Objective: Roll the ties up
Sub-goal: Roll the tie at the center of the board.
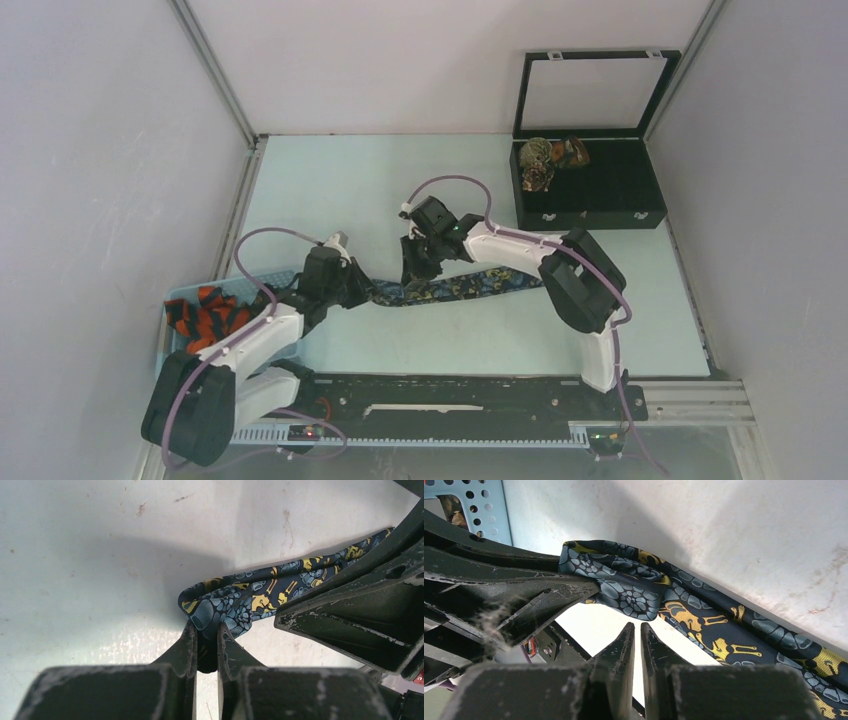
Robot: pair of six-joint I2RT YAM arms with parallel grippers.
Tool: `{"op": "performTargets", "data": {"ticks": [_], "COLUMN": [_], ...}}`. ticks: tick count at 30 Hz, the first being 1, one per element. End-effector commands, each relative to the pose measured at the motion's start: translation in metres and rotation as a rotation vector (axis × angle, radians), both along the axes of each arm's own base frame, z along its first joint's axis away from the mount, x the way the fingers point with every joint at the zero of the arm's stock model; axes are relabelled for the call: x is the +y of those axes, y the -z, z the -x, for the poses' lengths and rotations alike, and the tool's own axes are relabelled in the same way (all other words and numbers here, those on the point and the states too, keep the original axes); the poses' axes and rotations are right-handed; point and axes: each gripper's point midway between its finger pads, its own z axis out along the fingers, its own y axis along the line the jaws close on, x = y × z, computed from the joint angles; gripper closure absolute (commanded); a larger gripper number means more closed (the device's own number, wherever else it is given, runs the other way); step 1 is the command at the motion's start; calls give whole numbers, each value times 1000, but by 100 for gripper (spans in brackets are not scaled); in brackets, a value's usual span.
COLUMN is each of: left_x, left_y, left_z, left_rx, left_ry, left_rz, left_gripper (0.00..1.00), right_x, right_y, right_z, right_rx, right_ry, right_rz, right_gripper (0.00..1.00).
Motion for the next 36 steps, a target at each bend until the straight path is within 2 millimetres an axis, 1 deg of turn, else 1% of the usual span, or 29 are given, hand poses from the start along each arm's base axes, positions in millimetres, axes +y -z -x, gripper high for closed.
{"op": "performTargets", "data": {"ticks": [1, 9, 16, 23, 32, 36], "left_x": [6, 7, 5, 5, 3, -1], "left_y": [-15, -19, -27, -29, -35, -32], "left_z": [-6, -5, -5, -5, -3, -4], "left_rx": [-45, -42, -44, -32, -22, 0], "left_ry": [-1, 11, 25, 50, 83, 91], "left_rz": [-58, -89, -111, -160, -229, -251], "left_gripper": [100, 100, 100, 100, 100, 100], "right_x": [21, 31, 36, 45, 64, 68], "right_y": [-10, 7, 22, 17, 11, 7], "right_z": [-6, -4, -2, 2, 6, 8], "right_rx": [-26, 7, 31, 42, 58, 60], "right_ry": [-2, -9, -20, -28, -55, -68], "right_rz": [-53, -53, -48, -82, -127, -152], "right_gripper": [90, 93, 94, 94, 94, 94]}}
